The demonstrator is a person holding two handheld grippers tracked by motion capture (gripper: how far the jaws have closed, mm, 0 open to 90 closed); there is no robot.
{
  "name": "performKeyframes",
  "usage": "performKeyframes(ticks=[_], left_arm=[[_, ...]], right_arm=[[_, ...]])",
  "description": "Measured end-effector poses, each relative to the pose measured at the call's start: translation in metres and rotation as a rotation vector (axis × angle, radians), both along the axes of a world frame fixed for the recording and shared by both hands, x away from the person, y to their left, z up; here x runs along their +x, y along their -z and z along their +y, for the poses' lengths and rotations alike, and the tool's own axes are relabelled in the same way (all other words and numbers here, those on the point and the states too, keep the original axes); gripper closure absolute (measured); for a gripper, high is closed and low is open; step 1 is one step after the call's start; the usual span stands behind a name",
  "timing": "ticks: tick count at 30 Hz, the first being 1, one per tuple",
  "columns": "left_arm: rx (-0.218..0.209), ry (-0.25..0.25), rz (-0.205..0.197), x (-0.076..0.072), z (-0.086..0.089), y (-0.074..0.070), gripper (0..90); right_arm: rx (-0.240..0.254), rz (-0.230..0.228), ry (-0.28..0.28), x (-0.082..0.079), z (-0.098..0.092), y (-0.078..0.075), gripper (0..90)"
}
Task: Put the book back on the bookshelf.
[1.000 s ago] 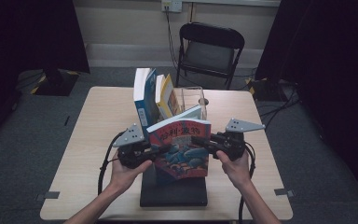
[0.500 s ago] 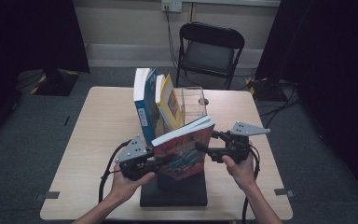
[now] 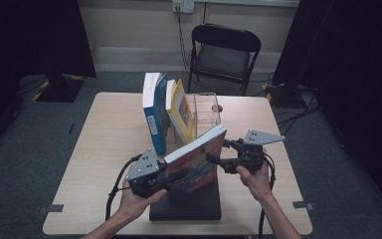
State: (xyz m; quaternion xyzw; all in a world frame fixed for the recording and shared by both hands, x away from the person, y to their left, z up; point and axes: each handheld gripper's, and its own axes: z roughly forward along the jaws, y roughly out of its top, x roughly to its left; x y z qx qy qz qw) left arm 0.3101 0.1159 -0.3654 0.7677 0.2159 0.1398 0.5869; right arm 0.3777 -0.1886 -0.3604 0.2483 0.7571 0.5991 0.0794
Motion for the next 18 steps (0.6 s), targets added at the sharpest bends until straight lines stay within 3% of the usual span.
performKeyframes(ticks=[3, 9, 13, 16, 17, 18], left_arm=[[-0.009, -0.007, 0.003, 0.002, 0.001, 0.001, 71.2], [-0.004, -0.033, -0.017, 0.003, -0.001, 0.002, 72.3], [-0.036, -0.035, 0.007, 0.008, -0.003, 0.007, 70.2], [-0.016, -0.043, 0.012, 0.010, -0.008, 0.009, 69.4], [-0.055, -0.040, -0.017, 0.011, -0.009, 0.014, 69.0], [-0.058, -0.032, -0.030, 0.012, -0.009, 0.015, 67.2]], right_arm=[[0.016, 0.011, -0.022, 0.005, 0.000, 0.003, 27.4], [-0.058, -0.020, 0.012, -0.001, 0.006, -0.002, 30.8], [-0.060, -0.017, 0.017, -0.002, 0.005, -0.003, 33.0], [-0.055, -0.012, 0.003, -0.002, 0.006, -0.003, 34.9], [-0.057, -0.011, -0.001, -0.003, 0.008, -0.003, 34.8], [-0.062, -0.014, 0.003, -0.004, 0.008, -0.003, 34.8]])
